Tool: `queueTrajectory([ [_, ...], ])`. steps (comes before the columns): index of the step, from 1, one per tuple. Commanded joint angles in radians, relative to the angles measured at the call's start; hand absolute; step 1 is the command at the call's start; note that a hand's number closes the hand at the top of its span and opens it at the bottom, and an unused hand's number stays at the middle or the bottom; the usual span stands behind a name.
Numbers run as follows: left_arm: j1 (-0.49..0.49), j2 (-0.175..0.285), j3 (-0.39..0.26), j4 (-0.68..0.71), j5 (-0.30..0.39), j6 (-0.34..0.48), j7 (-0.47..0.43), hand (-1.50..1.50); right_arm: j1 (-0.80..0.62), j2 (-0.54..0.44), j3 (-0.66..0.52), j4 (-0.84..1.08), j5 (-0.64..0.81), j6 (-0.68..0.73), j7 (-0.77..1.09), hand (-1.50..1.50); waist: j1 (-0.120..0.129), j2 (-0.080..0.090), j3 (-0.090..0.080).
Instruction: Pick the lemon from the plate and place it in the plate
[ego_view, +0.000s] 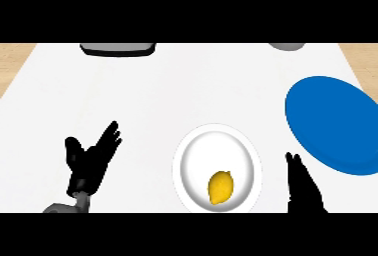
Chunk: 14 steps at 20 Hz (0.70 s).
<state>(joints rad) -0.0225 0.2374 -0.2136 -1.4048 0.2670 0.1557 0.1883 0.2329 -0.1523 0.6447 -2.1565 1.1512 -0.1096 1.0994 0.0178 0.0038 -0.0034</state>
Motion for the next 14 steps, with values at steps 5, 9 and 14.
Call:
queueTrajectory([
  [5,0.048,-0.029,-0.022,-0.025,-0.048,0.032,-0.015,0.00,-0.138,0.149,0.088,0.186,-0.001,0.066,0.232,-1.50,-0.008,-0.004,0.003],
  [9,0.072,-0.012,0.009,-0.047,-0.022,-0.003,-0.011,0.00,-0.194,0.151,0.097,0.271,-0.042,-0.006,0.250,-1.50,-0.009,-0.004,0.003],
  [14,0.045,-0.004,0.026,-0.038,-0.022,-0.024,0.023,0.00,-0.265,0.152,0.098,0.338,-0.038,-0.018,0.287,-1.50,-0.011,-0.004,0.003],
])
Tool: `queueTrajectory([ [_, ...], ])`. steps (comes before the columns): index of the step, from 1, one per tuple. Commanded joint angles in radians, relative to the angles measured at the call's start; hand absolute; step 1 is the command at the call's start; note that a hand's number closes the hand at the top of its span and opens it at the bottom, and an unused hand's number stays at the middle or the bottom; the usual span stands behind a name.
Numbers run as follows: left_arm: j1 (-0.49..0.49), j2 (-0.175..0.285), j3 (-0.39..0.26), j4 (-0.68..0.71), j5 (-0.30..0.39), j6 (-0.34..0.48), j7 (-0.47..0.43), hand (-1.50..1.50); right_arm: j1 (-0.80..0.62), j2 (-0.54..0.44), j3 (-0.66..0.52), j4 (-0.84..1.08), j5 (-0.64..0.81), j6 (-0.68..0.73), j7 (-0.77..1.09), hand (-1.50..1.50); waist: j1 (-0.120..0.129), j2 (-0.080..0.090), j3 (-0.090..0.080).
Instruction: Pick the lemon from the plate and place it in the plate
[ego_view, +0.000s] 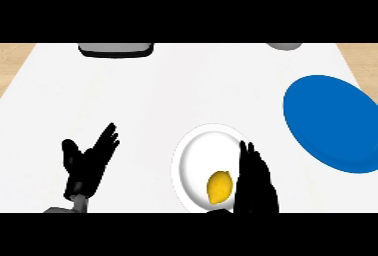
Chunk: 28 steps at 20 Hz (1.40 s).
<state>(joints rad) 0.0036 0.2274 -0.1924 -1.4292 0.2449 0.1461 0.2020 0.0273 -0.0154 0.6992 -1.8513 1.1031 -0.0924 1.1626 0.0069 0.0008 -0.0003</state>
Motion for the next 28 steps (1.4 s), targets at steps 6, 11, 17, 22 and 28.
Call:
queueTrajectory([
  [6,0.000,-0.061,-0.038,0.002,-0.062,0.054,-0.008,0.00,-0.025,0.015,0.047,0.126,0.051,-0.053,0.216,-1.50,-0.006,-0.002,0.000],
  [11,0.007,-0.042,-0.006,0.015,-0.034,0.010,-0.008,0.00,-0.065,0.015,-0.013,0.186,0.003,-0.052,0.192,-1.50,-0.003,0.000,0.000],
  [17,-0.014,-0.027,0.005,-0.038,-0.040,0.007,0.048,0.00,-0.082,0.015,-0.008,0.218,-0.064,-0.039,0.191,-1.50,-0.002,-0.001,0.001],
  [22,0.034,-0.016,0.043,0.016,-0.027,-0.048,-0.040,0.00,-0.140,0.015,-0.021,0.335,-0.145,-0.010,0.112,1.50,0.000,0.000,0.000],
  [28,0.009,-0.035,0.050,0.053,-0.035,-0.069,-0.028,0.00,-0.172,0.015,0.003,0.372,-0.087,-0.027,0.124,1.50,-0.004,-0.001,0.000],
])
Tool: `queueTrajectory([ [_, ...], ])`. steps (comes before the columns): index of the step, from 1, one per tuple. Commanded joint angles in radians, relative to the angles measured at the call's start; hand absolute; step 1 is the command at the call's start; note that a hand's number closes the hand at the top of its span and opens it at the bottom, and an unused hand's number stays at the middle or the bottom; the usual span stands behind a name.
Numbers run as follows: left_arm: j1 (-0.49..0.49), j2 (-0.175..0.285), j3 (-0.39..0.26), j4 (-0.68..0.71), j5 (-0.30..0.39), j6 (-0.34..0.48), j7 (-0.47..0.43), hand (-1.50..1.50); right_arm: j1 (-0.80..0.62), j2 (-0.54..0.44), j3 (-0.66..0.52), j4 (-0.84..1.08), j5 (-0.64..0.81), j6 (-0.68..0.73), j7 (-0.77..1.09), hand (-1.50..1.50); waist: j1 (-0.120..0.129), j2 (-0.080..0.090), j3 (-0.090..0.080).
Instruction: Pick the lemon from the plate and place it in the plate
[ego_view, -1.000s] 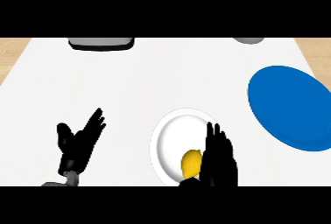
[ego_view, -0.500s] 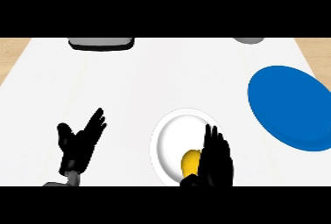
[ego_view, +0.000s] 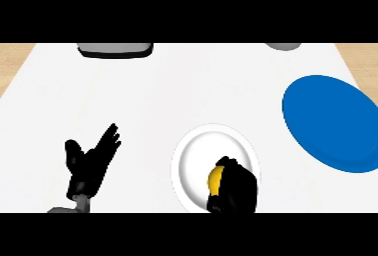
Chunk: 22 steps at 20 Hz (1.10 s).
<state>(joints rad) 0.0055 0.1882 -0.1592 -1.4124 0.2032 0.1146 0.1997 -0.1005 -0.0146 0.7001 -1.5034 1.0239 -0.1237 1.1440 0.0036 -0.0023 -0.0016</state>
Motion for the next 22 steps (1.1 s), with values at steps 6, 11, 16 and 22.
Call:
queueTrajectory([
  [6,-0.011,-0.015,0.013,-0.030,-0.007,0.005,0.028,0.00,-0.249,0.014,-0.060,0.208,-0.045,-0.094,0.159,1.50,0.019,0.006,0.002],
  [11,-0.016,-0.042,-0.034,-0.004,-0.040,-0.001,-0.004,0.00,-0.508,0.014,-0.170,0.399,-0.057,-0.165,0.160,1.50,0.059,0.015,0.002],
  [16,-0.028,-0.031,-0.019,-0.014,-0.036,0.007,0.024,0.00,-0.601,0.014,-0.162,0.390,0.206,-0.334,0.148,1.50,0.039,0.004,0.001],
  [22,-0.028,-0.037,-0.011,-0.009,-0.031,0.009,0.016,0.00,-0.684,0.014,-0.288,0.412,0.372,-0.416,0.221,1.50,0.023,0.005,0.002],
])
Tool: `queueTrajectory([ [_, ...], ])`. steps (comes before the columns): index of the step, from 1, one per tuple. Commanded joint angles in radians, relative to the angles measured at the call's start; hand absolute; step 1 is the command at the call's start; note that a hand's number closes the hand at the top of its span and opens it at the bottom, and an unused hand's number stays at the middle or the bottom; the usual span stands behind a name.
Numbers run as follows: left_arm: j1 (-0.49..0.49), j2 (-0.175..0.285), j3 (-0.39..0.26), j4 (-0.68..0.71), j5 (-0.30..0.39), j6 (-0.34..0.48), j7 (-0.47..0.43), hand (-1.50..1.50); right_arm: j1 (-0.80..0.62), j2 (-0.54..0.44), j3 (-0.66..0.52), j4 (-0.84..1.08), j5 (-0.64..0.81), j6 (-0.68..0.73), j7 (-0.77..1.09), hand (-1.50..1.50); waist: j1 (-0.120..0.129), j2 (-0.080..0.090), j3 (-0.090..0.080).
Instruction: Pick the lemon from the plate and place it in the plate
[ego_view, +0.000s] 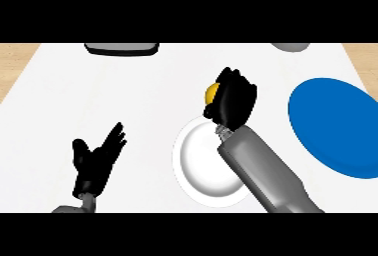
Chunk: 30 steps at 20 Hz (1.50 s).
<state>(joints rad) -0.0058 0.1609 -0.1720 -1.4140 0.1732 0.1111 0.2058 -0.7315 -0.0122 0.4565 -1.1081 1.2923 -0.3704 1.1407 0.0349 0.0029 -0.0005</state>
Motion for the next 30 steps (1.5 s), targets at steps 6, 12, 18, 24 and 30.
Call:
queueTrajectory([
  [6,-0.007,-0.012,0.021,0.034,-0.001,0.023,-0.001,0.00,0.071,0.012,-0.177,-0.057,0.202,-0.311,0.218,1.50,-0.044,0.000,0.002],
  [12,0.032,-0.013,0.008,-0.028,-0.005,0.029,0.010,0.00,0.183,0.012,-0.320,-0.174,0.274,-0.458,0.125,1.50,-0.047,-0.007,0.003],
  [18,0.033,0.053,0.048,-0.058,0.026,-0.029,0.039,0.00,0.275,-0.046,-0.497,-0.131,0.315,-0.550,-0.002,1.50,-0.032,-0.001,0.002],
  [24,0.018,-0.005,0.023,0.004,-0.005,-0.011,-0.008,0.00,0.296,-0.195,-0.632,-0.055,0.113,-0.663,-0.156,1.50,-0.032,0.001,0.001],
  [30,-0.016,-0.016,0.032,-0.007,-0.006,-0.007,0.035,0.00,0.248,-0.326,-0.659,0.191,-0.172,-0.800,-0.371,1.50,-0.022,0.002,0.002],
])
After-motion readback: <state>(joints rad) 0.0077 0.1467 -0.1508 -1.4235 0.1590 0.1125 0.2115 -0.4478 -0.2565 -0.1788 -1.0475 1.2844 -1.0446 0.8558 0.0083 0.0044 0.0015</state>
